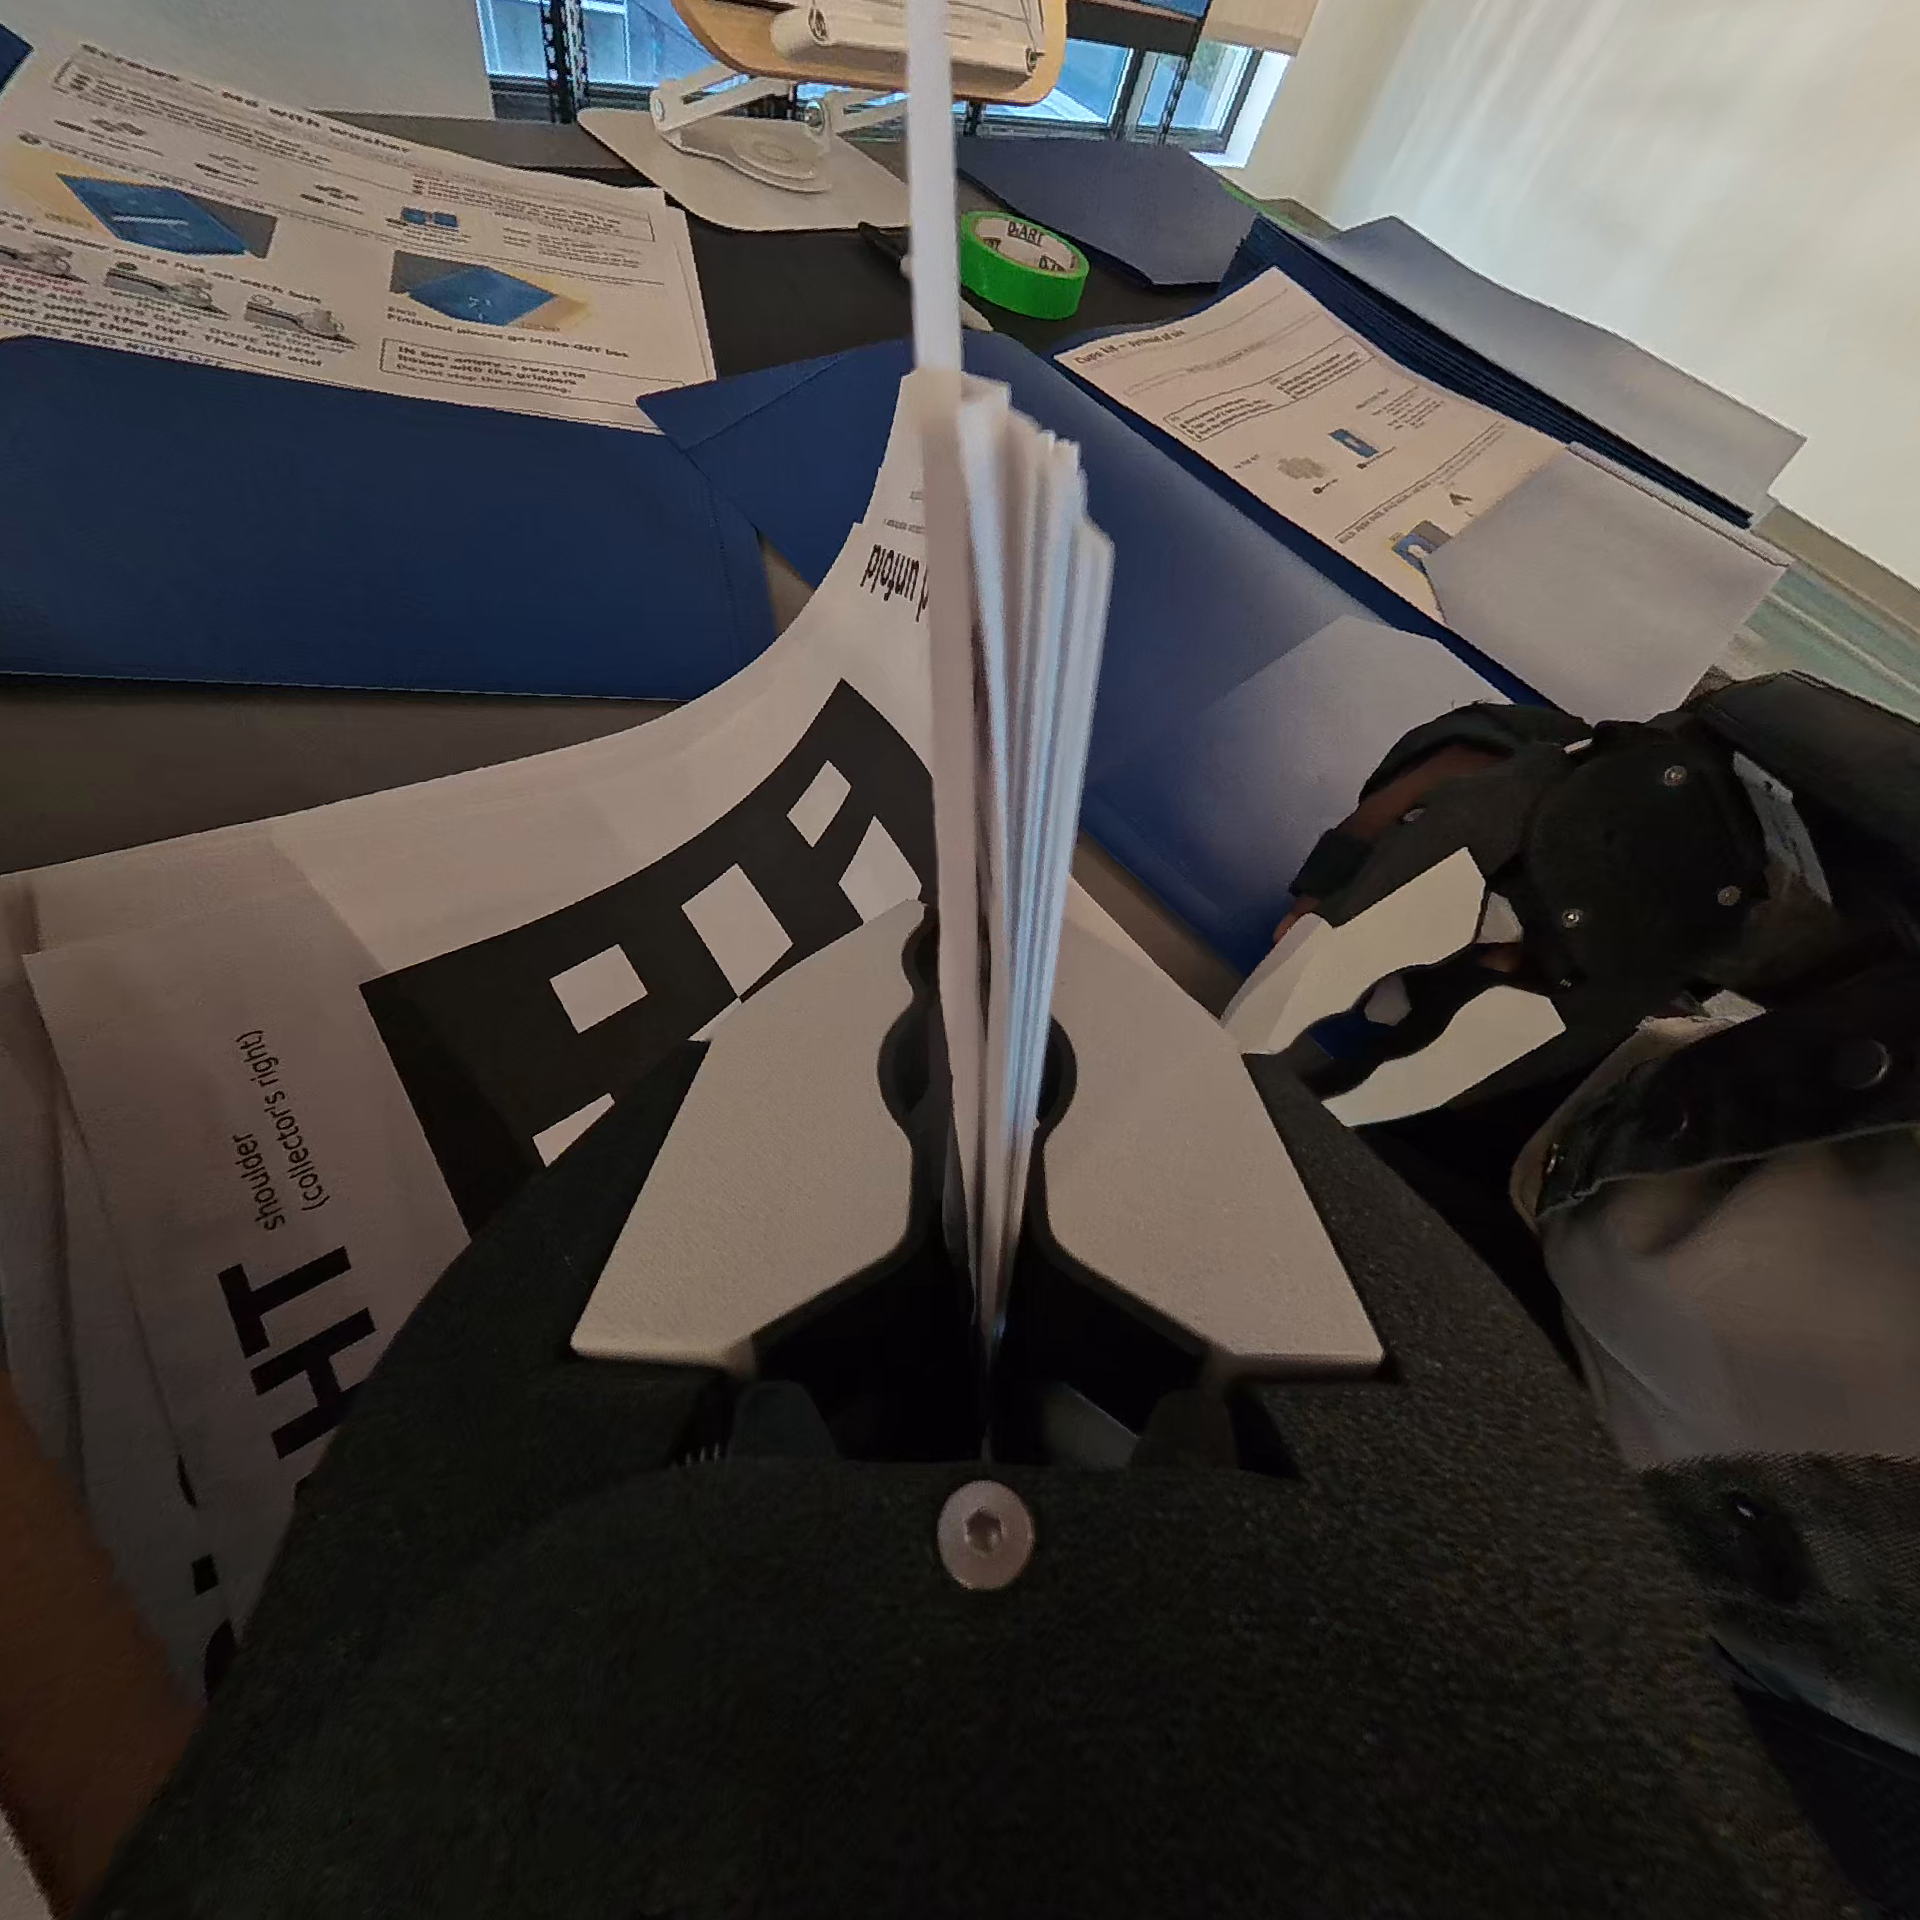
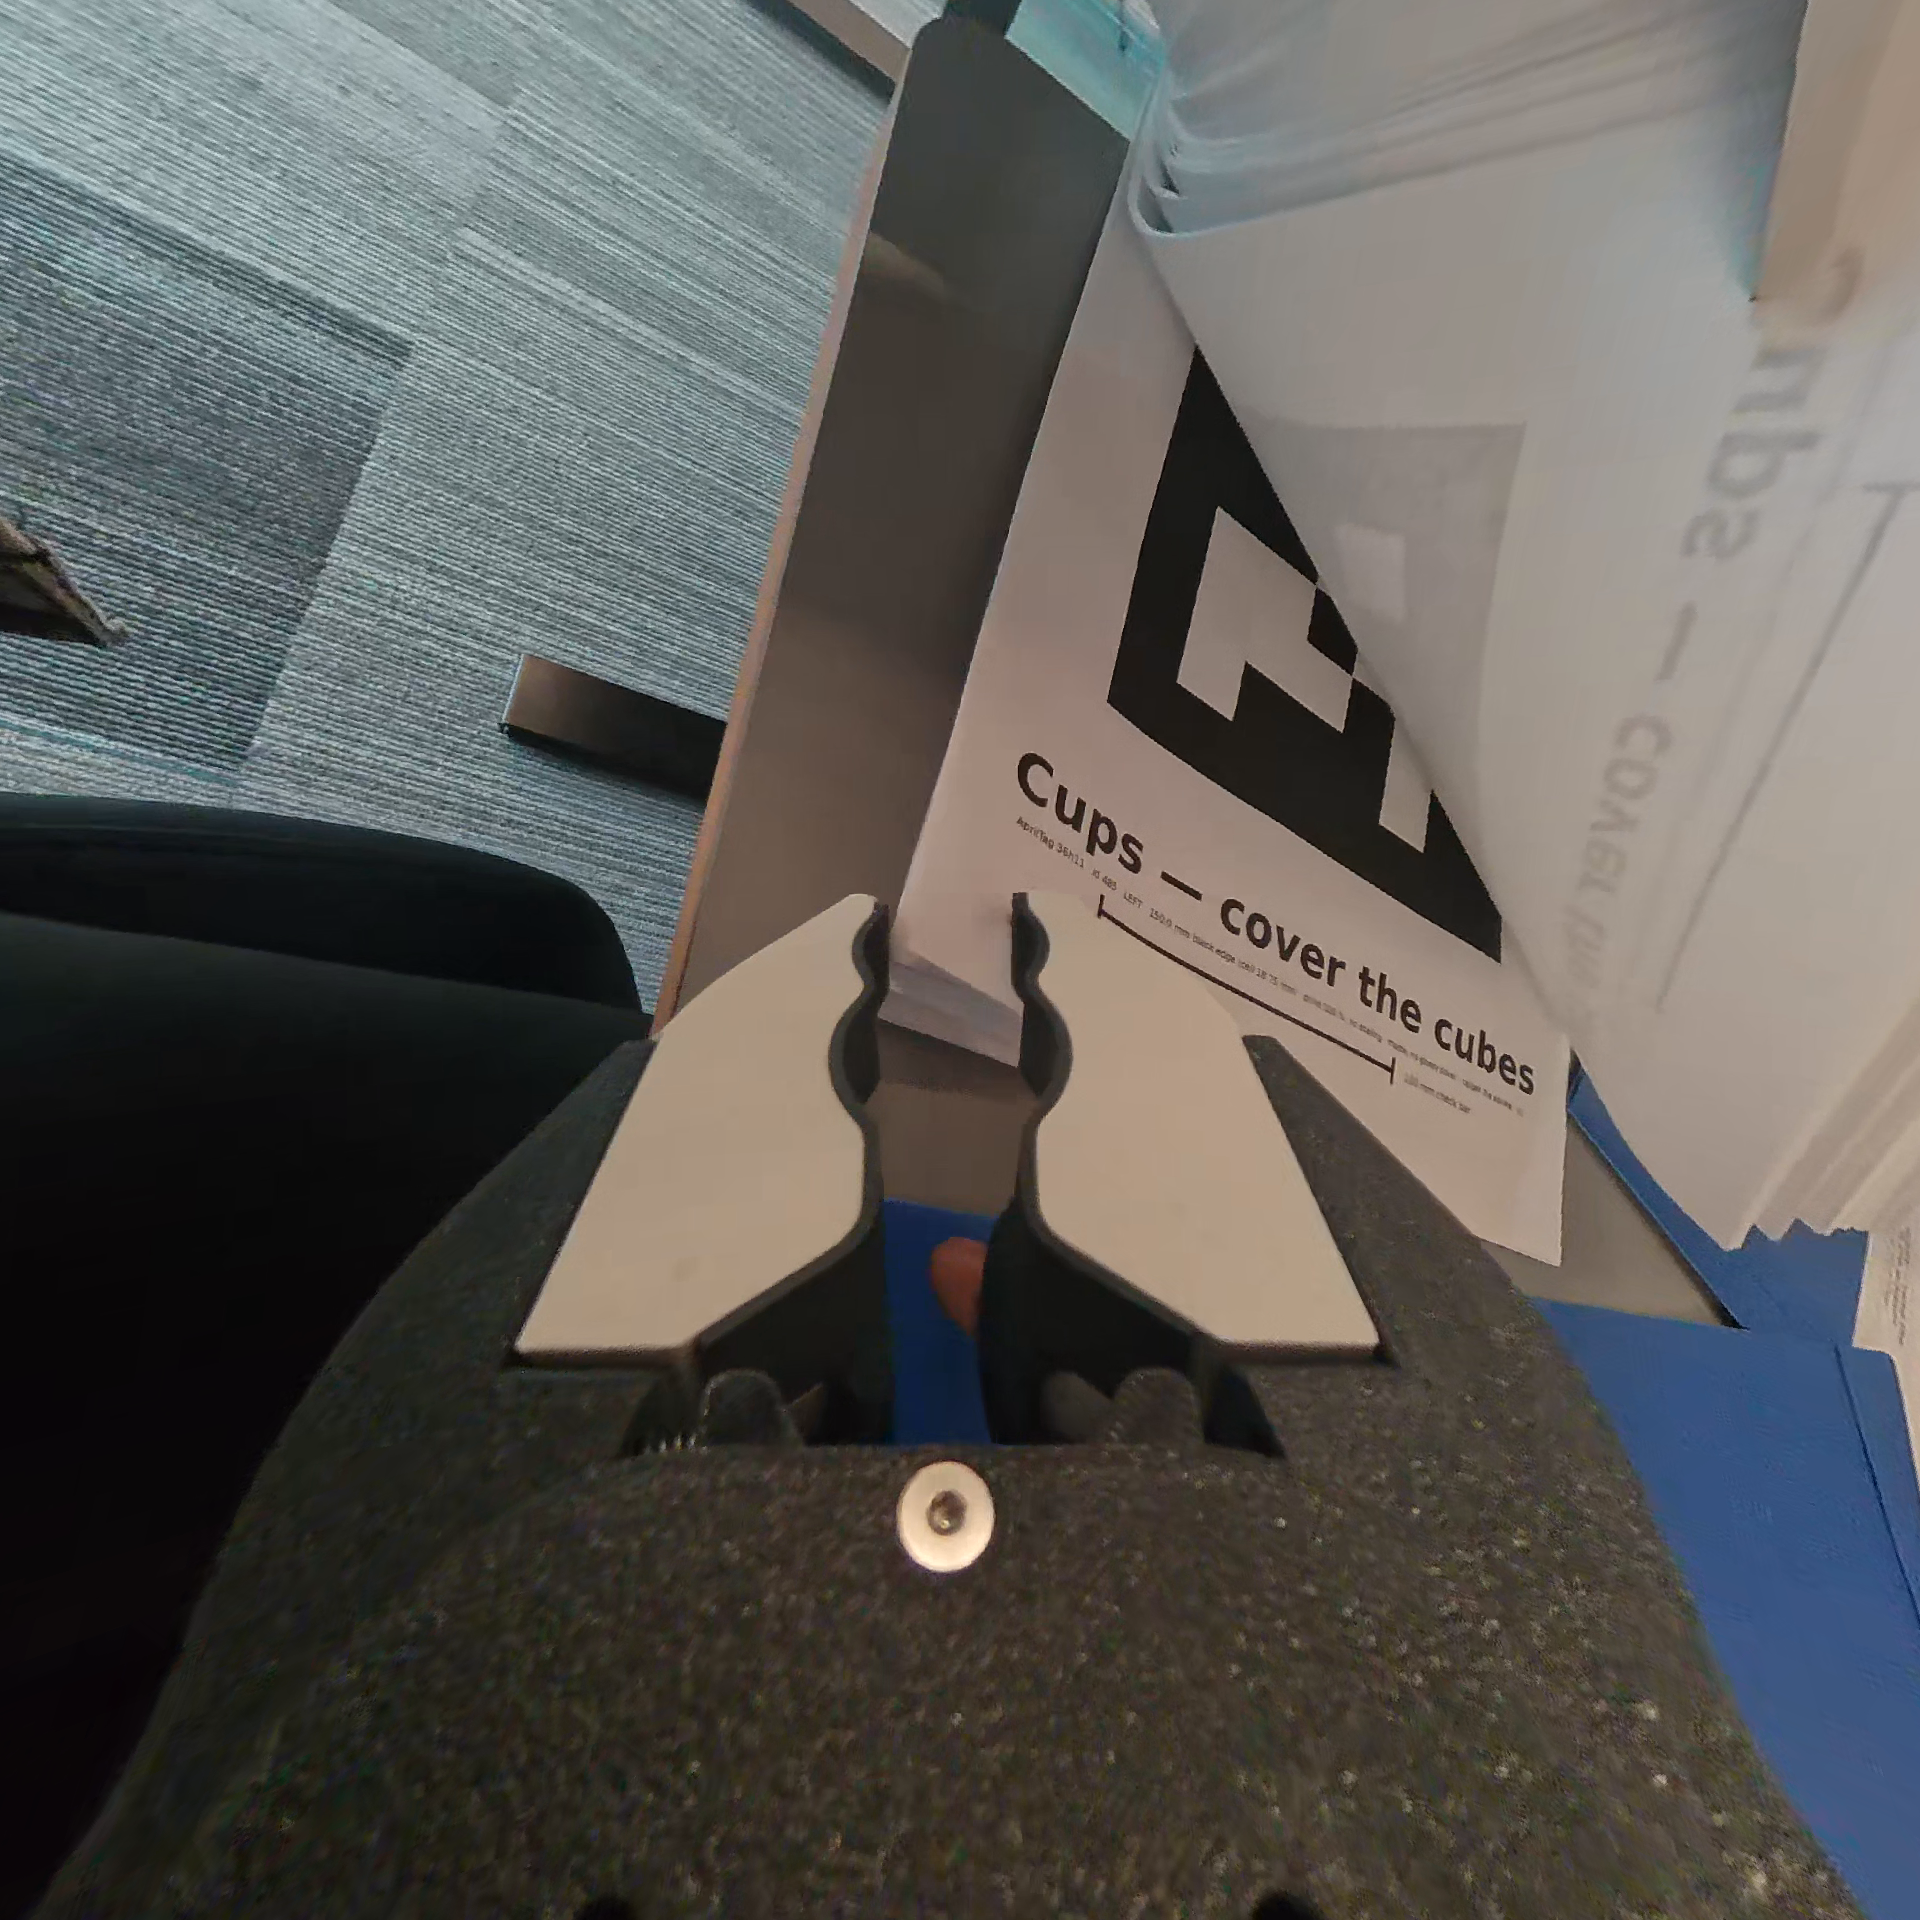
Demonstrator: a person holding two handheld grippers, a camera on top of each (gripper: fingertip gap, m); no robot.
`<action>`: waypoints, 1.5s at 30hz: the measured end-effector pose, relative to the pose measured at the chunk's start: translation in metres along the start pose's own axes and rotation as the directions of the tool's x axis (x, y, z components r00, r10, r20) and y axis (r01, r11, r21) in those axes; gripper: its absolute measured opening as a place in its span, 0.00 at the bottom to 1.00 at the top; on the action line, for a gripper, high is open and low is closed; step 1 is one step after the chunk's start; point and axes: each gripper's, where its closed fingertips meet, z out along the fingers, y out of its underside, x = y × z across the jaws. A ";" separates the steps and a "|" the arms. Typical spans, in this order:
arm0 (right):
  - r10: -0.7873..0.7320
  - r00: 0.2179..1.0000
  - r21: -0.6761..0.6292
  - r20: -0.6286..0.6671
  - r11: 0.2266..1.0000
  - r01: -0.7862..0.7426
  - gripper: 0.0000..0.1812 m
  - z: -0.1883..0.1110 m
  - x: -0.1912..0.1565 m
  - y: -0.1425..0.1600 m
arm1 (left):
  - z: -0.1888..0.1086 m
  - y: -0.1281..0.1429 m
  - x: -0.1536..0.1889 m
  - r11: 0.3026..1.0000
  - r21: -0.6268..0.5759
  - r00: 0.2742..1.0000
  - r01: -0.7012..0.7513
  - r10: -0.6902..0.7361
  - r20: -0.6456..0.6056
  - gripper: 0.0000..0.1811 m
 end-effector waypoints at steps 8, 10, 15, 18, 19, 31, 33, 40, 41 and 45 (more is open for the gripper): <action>0.106 0.994 0.086 0.009 0.991 -0.107 0.04 -0.009 0.003 -0.009 | 0.002 0.001 0.001 1.000 0.002 1.000 0.008 -0.008 -0.008 0.08; 0.128 0.992 0.101 0.019 0.986 -0.129 0.01 -0.010 0.004 -0.010 | 0.002 0.001 0.001 1.000 0.003 1.000 0.010 -0.010 -0.010 0.08; 0.195 0.980 0.136 0.035 0.971 -0.198 0.00 -0.011 0.008 -0.011 | 0.003 0.002 0.001 1.000 -0.003 1.000 0.007 -0.007 -0.011 0.08; 0.232 0.969 0.162 0.083 0.957 -0.242 0.02 -0.014 0.007 -0.014 | 0.003 0.002 0.001 1.000 -0.002 1.000 0.011 -0.011 -0.012 0.08; 0.236 0.965 0.163 0.112 0.954 -0.252 0.09 -0.015 0.004 -0.013 | 0.003 0.002 0.001 1.000 -0.003 1.000 0.013 -0.013 -0.012 0.08; 0.079 0.977 0.006 0.200 0.997 -0.082 0.17 -0.003 -0.004 0.007 | 0.001 0.001 0.001 1.000 -0.011 1.000 -0.003 0.003 -0.006 0.08; 0.053 0.976 -0.004 0.213 0.999 -0.054 0.14 -0.002 -0.005 0.007 | 0.001 0.001 0.001 1.000 -0.011 1.000 -0.001 0.001 -0.008 0.08; 0.022 0.977 0.018 0.211 1.000 -0.026 0.06 -0.005 0.008 0.000 | 0.002 0.002 0.002 1.000 -0.019 1.000 -0.006 0.006 -0.011 0.08; 0.017 0.979 0.023 0.202 1.000 -0.022 0.06 -0.005 0.011 -0.001 | 0.002 0.002 0.002 1.000 -0.019 1.000 -0.006 0.006 -0.012 0.08; -0.005 0.985 0.043 0.175 0.999 -0.003 0.07 -0.003 0.020 -0.001 | 0.003 0.003 0.002 1.000 -0.026 1.000 -0.008 0.008 -0.015 0.08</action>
